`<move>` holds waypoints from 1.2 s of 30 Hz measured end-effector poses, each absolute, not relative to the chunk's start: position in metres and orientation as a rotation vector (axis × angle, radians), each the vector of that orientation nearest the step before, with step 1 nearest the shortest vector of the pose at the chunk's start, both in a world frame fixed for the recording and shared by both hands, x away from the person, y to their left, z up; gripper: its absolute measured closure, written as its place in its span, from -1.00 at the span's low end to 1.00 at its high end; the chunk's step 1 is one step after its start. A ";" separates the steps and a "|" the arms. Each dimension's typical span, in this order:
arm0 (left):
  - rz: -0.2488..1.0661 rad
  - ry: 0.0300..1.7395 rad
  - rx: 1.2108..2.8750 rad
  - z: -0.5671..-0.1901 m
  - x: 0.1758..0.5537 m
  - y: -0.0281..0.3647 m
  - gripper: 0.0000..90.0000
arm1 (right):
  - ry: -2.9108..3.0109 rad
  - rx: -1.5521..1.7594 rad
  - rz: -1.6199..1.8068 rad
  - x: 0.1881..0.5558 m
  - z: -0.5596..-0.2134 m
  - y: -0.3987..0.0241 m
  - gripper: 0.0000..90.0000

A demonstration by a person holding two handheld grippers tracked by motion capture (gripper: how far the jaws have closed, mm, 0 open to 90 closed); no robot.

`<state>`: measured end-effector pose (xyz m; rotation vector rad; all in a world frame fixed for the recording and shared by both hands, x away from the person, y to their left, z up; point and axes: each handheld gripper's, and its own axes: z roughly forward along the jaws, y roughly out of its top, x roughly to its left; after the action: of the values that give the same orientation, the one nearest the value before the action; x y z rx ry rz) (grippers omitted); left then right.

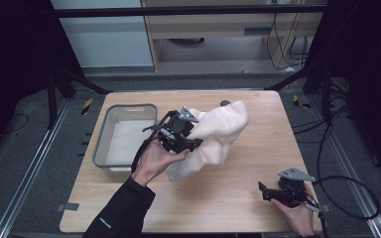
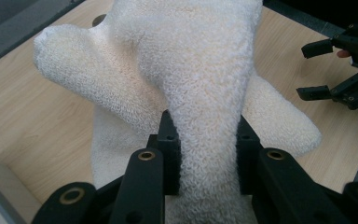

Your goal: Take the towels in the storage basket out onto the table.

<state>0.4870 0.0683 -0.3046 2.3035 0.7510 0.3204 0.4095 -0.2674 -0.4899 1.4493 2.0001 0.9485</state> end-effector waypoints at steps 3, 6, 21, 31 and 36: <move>0.309 0.751 2.310 -0.313 0.489 0.063 0.57 | 2.000 1.450 0.948 0.410 -0.490 -0.267 -0.79; 0.299 0.748 2.321 -0.323 0.490 0.057 0.57 | 2.002 1.447 0.948 0.410 -0.491 -0.267 -0.79; 0.264 0.752 2.371 -0.361 0.497 0.038 0.57 | 2.005 1.434 0.937 0.410 -0.492 -0.268 -0.79; 0.252 0.758 2.399 -0.380 0.498 0.032 0.57 | 2.009 1.433 0.929 0.410 -0.492 -0.268 -0.79; 0.252 0.750 2.411 -0.388 0.498 0.030 0.56 | 2.011 1.432 0.925 0.410 -0.493 -0.267 -0.79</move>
<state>0.4982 0.0302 -0.3876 2.4111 0.7501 0.2525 0.4099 -0.2675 -0.4930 1.4315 2.0113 0.9252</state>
